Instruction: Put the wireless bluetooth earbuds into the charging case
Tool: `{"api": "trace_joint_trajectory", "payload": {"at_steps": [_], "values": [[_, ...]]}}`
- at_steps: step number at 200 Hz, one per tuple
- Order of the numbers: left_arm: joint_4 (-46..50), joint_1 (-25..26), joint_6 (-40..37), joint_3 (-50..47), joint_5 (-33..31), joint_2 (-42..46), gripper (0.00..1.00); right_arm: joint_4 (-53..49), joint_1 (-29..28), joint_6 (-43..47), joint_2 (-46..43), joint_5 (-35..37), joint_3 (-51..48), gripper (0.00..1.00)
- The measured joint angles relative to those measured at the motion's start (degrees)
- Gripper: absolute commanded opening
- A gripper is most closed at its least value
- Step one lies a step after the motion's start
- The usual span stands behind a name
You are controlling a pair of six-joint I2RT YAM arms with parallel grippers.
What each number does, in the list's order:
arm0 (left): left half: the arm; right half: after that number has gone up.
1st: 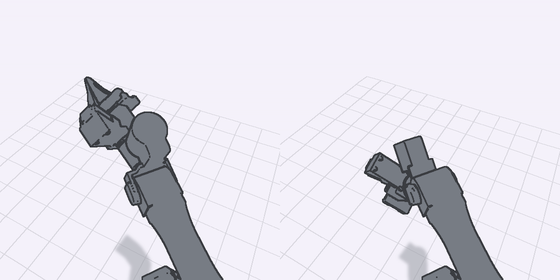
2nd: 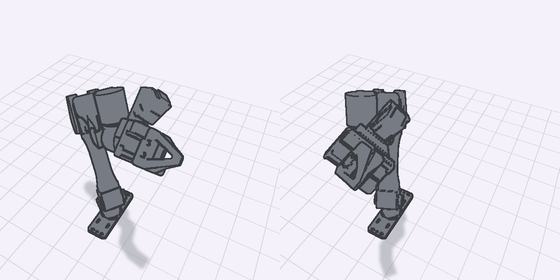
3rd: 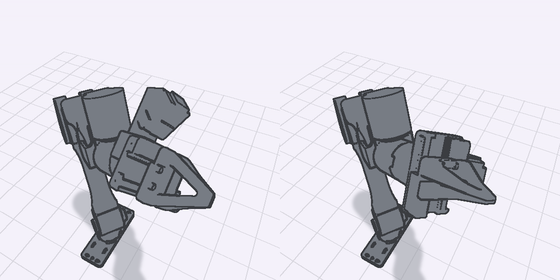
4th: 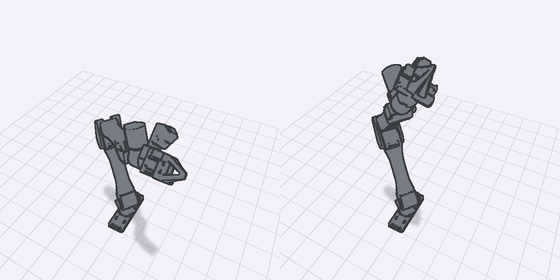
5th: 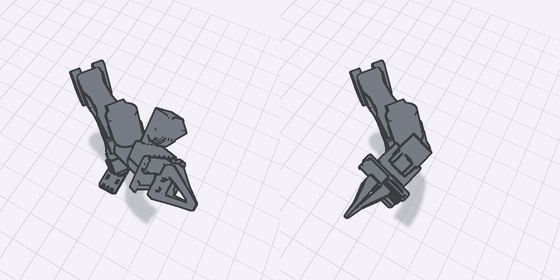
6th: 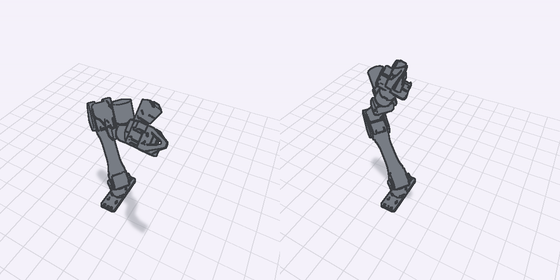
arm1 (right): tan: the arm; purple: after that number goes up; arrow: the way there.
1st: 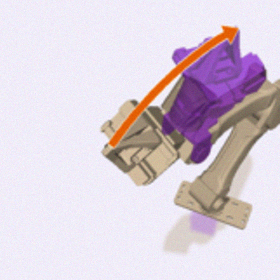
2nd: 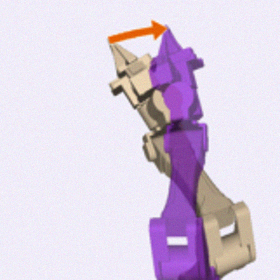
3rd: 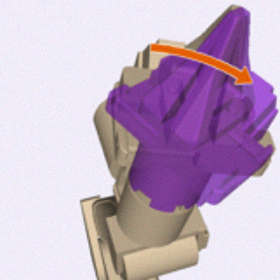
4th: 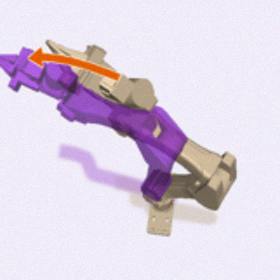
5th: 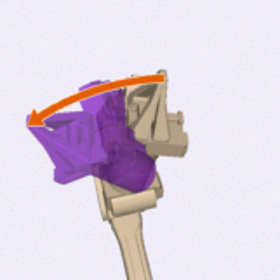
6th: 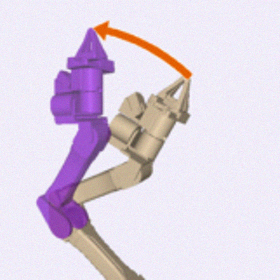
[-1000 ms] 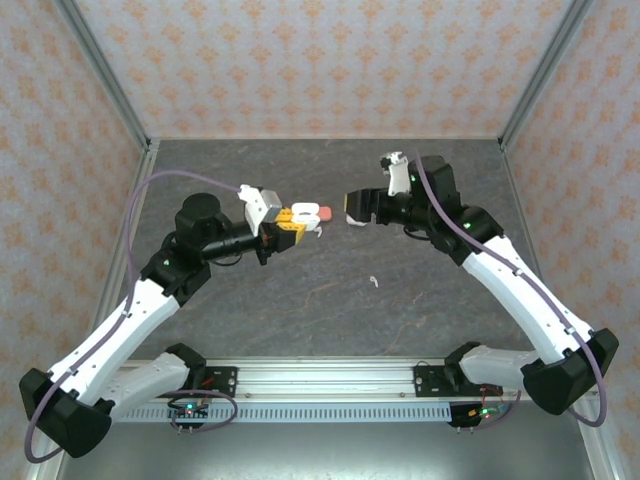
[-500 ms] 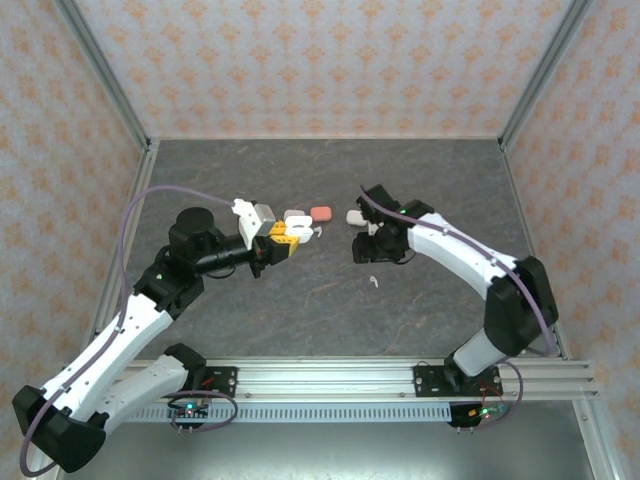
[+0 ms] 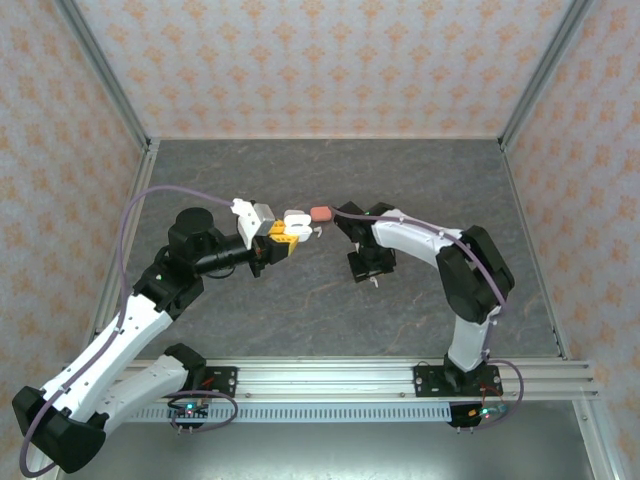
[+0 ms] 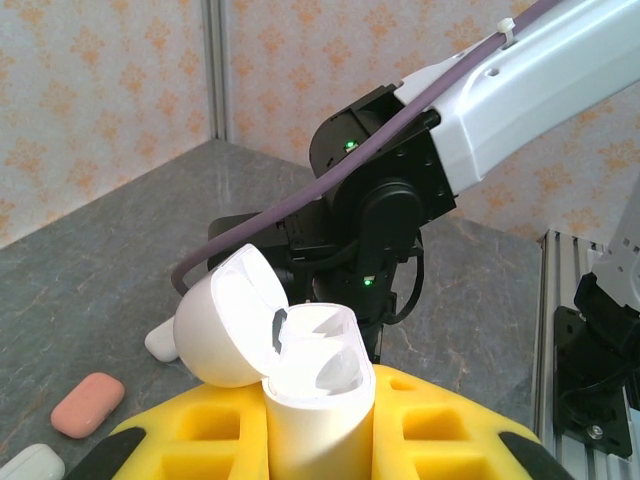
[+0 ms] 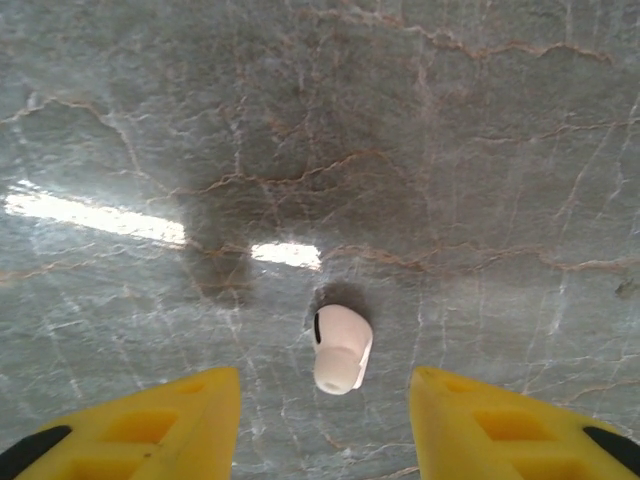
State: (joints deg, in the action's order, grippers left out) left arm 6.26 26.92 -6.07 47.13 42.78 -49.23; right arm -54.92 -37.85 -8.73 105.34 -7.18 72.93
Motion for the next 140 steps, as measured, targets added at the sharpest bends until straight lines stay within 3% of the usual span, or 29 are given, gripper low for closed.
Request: {"api": "trace_joint_trajectory", "payload": {"at_steps": [53,140], "values": [[0.04,0.00,0.00,0.00,-0.02,-0.04,0.00,-0.48,0.00,1.53,2.49,0.59,1.33,0.36],[0.42,0.00,0.00,0.00,-0.07,-0.04,0.00,-1.03,0.00,2.38,4.13,1.07,1.33,0.29]]}}
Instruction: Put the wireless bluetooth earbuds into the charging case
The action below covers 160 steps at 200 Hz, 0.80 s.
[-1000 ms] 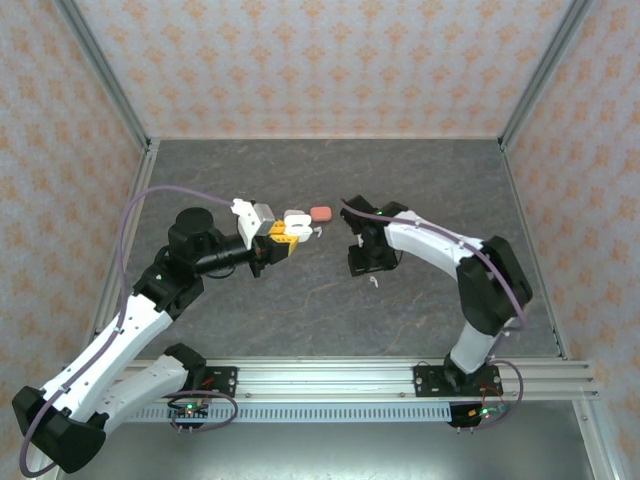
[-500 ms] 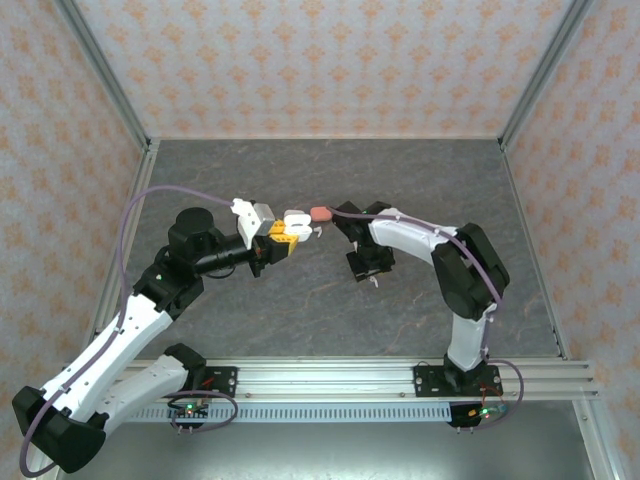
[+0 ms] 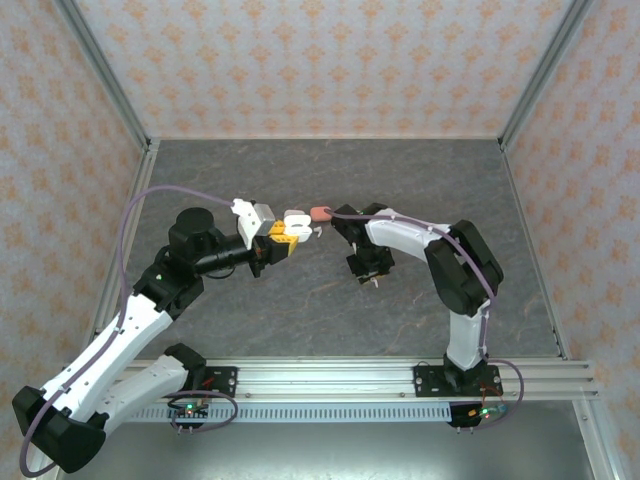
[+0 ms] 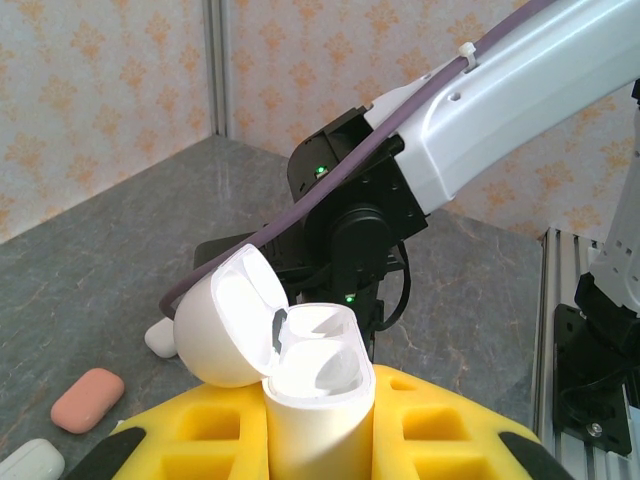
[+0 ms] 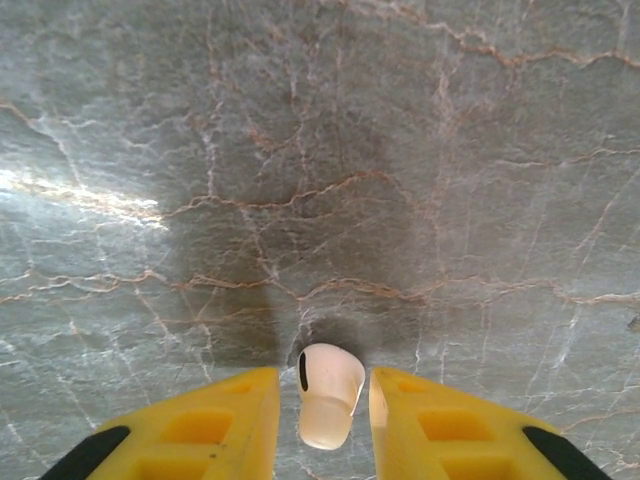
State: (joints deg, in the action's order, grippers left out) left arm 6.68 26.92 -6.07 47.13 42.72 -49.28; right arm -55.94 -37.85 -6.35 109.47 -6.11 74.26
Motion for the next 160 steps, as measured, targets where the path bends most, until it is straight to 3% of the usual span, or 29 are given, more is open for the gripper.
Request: {"api": "trace_joint_trajectory", "payload": {"at_steps": [54,101,133,160], "values": [[0.04,0.00,0.00,0.00,-0.17,0.00,0.00,-0.24,0.00,0.44,0.11,0.57,0.00,0.16],[0.11,0.00,0.04,0.00,-0.20,0.00,0.00,0.00,0.00,0.63,-1.86,0.50,-0.15,0.15],[-0.02,0.00,0.20,0.00,-0.20,0.00,0.00,1.84,0.85,0.63,-9.29,-1.75,-0.98,0.14],[-0.79,0.00,1.09,0.00,-0.17,0.00,0.00,6.51,3.13,0.63,-19.23,-8.02,-2.54,0.14]]}}
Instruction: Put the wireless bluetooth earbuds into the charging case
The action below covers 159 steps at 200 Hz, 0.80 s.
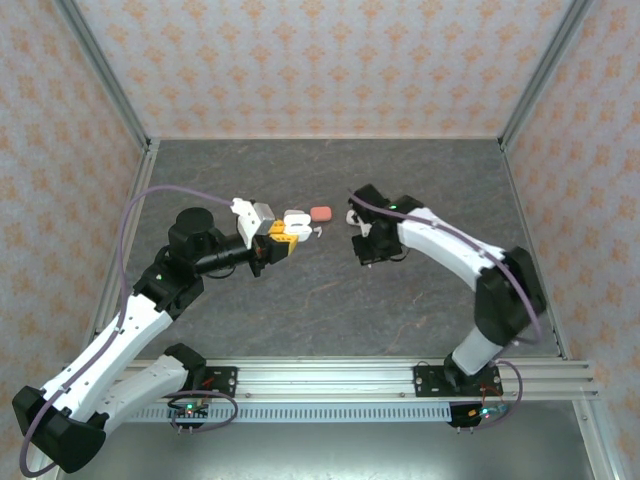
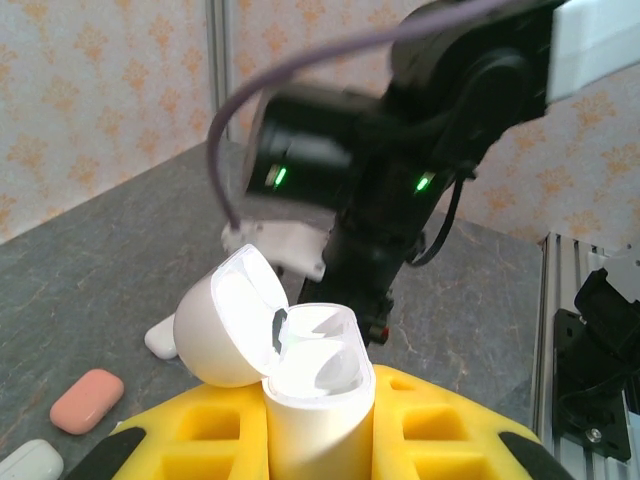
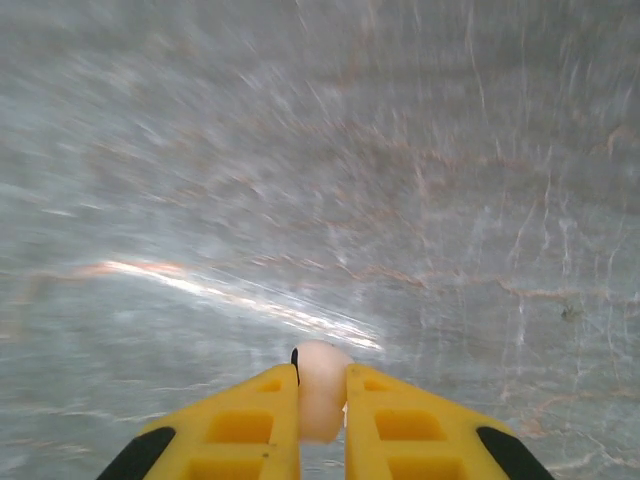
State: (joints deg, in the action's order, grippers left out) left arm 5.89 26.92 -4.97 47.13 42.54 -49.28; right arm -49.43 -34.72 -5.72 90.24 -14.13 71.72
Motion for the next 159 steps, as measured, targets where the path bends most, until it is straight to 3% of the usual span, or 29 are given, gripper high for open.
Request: {"api": "trace_joint_trajectory", "payload": {"at_steps": [39,67,108,159], "values": [[-4.31,0.00,2.58,-0.85,0.04,-0.20,0.00,10.34,1.66,0.15,-16.39,-12.13,-1.44,0.14],[-8.04,0.00,4.76,-1.14,0.33,-1.88,0.00,17.03,1.66,0.55,-23.54,-20.90,-0.72,0.14],[-12.00,0.00,7.41,-1.14,2.05,-4.31,0.00,22.91,1.53,1.14,-25.09,-30.88,3.13,0.14],[-16.22,0.00,10.12,-1.11,4.85,-5.14,0.00,27.39,-2.49,3.45,-23.82,-34.36,5.62,0.14]]}}
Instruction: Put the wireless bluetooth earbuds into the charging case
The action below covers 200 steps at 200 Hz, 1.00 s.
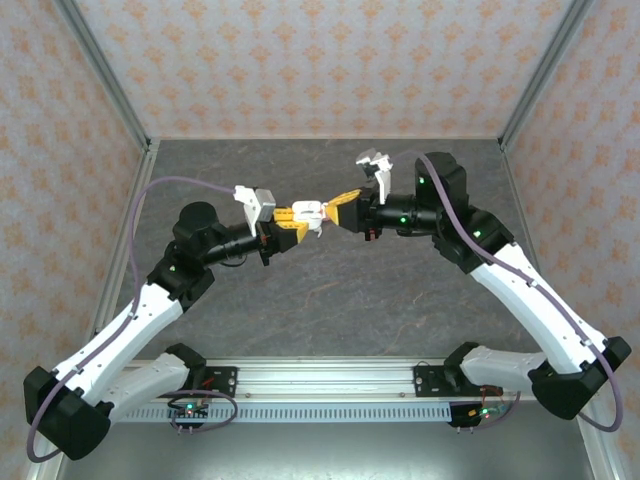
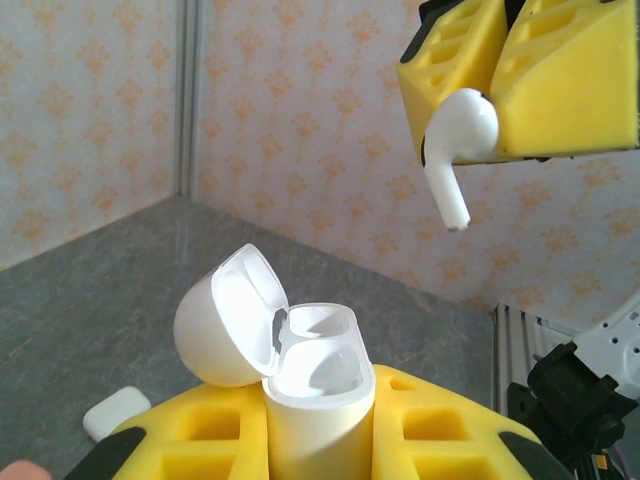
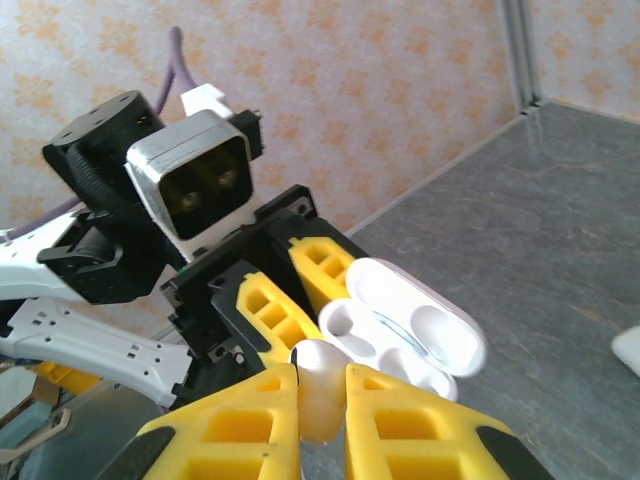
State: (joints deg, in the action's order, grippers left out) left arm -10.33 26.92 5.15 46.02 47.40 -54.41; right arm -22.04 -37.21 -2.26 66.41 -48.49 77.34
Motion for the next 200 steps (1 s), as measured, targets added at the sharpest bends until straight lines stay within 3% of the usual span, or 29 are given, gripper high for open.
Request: {"api": "trace_joint_trajectory", "payload": {"at_steps": [93,200], "values": [[-2.38,0.15,1.09,0.00,1.70,-0.39,0.00,3.89,-3.65,1.16,6.54,0.02,2.62,0.15],[-2.60,0.37,1.09,0.00,1.68,-0.39,0.00,1.75,-4.55,3.91,7.26,0.70,2.93,0.15]]}}
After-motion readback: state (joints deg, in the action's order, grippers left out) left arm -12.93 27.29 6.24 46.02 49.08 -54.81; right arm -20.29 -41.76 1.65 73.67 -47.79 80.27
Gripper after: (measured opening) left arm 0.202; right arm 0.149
